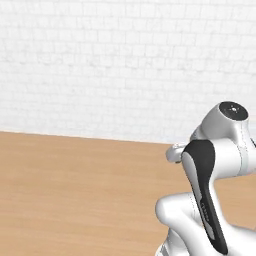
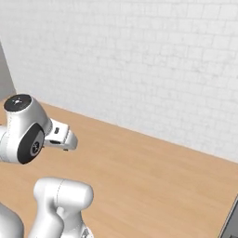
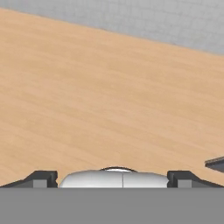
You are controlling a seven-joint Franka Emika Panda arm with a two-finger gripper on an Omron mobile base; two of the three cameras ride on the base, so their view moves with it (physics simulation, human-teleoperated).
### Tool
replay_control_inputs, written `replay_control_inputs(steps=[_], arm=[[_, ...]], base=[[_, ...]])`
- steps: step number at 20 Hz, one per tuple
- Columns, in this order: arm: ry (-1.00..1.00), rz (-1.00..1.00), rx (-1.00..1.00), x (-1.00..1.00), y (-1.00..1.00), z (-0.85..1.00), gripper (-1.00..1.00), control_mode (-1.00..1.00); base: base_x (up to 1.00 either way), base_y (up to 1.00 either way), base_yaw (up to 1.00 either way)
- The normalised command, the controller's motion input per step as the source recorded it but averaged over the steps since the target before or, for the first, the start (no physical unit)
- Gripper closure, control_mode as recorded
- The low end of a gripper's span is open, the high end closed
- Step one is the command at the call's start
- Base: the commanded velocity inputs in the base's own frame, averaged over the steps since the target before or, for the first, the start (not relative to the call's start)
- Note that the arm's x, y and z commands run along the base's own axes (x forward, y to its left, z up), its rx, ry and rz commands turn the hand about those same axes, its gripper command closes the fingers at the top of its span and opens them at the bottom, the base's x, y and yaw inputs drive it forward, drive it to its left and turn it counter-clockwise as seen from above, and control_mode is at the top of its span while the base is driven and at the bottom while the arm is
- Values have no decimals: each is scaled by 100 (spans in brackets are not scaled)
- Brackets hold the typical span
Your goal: Place one corn and one chicken drumstick in each tupperware on the nearby counter, to pack two identical lunches.
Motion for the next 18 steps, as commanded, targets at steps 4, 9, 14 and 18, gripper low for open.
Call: replay_control_inputs(steps=[4, 9, 14, 18], arm=[[0, 0, 0, 0, 0, 0, -100, 100], [0, 0, 0, 0, 0, 0, -100, 100], [0, 0, 0, 0, 0, 0, -100, 100], [0, 0, 0, 0, 0, 0, -100, 100]], base=[[100, 77, -44], [100, 71, -64], [100, 71, -22], [100, 33, -20]])
